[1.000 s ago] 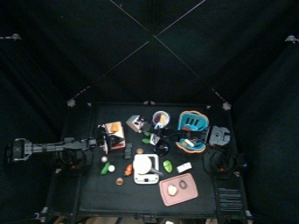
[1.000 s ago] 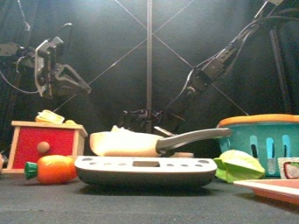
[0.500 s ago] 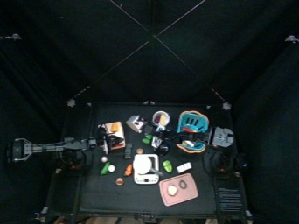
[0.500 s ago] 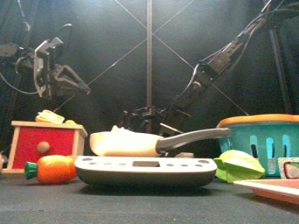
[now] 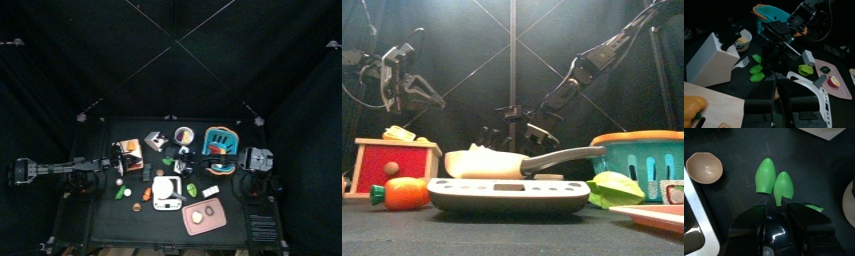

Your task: Grab corn husk

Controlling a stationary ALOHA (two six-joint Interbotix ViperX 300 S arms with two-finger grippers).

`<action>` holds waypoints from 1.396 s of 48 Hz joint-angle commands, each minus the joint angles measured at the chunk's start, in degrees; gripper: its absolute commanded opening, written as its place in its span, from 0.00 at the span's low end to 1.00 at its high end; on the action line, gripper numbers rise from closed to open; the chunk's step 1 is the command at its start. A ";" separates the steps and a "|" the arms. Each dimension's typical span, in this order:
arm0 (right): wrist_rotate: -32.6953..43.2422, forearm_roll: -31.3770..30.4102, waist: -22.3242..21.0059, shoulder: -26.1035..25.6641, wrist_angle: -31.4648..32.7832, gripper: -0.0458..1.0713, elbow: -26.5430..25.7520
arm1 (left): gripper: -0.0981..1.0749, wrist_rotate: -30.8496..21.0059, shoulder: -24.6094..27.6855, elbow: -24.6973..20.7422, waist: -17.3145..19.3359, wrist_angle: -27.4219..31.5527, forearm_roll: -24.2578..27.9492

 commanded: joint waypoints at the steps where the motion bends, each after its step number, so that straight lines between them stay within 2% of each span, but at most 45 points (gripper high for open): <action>1: 0.09 0.97 -0.70 -3.25 -0.35 0.67 -0.62 | 0.51 0.09 0.00 -0.62 0.09 -0.18 0.00; 9: 0.09 4.22 -3.25 -3.87 -0.88 0.70 0.00 | 0.51 0.00 0.00 -0.53 0.09 -0.18 -0.09; 21: 0.09 6.06 -5.10 -4.57 -0.70 0.83 1.58 | 0.51 0.00 0.00 -0.53 0.09 -0.09 -0.09; 26: 0.18 6.24 -5.89 -4.57 0.00 0.86 2.11 | 0.51 0.00 0.00 -0.53 0.09 -0.09 0.00; 39: 0.09 7.56 -8.61 -4.48 0.09 0.86 2.55 | 0.51 0.00 0.00 -0.53 0.18 0.00 0.00; 67: 0.00 6.42 -8.53 -0.09 1.85 0.84 2.64 | 0.51 0.00 0.00 -0.53 0.09 0.00 0.00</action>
